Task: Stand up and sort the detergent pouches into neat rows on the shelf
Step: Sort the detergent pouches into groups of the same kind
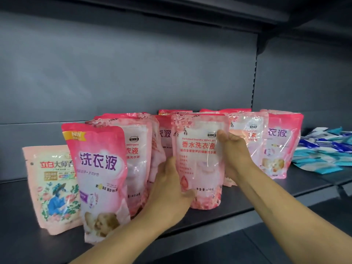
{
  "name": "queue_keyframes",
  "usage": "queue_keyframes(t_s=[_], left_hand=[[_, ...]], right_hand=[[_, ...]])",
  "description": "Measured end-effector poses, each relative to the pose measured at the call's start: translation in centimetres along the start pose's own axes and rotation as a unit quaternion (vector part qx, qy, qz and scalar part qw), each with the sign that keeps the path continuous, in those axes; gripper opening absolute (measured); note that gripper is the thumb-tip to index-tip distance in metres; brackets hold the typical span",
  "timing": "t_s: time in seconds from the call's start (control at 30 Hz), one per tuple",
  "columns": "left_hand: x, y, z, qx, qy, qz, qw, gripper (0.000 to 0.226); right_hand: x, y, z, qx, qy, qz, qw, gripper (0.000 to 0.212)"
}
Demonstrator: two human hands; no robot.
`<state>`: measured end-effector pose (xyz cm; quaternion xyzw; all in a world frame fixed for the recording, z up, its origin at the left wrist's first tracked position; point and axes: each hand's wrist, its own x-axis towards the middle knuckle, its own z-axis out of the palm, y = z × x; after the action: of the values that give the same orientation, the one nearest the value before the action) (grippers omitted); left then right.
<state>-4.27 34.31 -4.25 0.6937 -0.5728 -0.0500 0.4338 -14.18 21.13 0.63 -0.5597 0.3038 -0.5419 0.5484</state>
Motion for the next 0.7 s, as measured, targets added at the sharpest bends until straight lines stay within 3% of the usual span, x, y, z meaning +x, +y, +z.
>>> queue_keyframes(t_s=[0.17, 0.33, 0.7], left_hand=[[-0.1, 0.4, 3.1, -0.082, -0.026, -0.07, 0.994, 0.091], [-0.3, 0.5, 5.2, -0.136, -0.006, -0.139, 0.981, 0.079], [-7.4, 2.6, 3.5, -0.12, 0.072, -0.121, 0.983, 0.064]], right_hand=[[0.0, -0.5, -3.1, -0.004, -0.07, 0.006, 0.998, 0.03], [-0.8, -0.9, -4.1, 0.012, -0.107, 0.021, 0.994, 0.04], [-6.6, -4.5, -3.3, 0.06, -0.142, -0.002, 0.988, 0.036]])
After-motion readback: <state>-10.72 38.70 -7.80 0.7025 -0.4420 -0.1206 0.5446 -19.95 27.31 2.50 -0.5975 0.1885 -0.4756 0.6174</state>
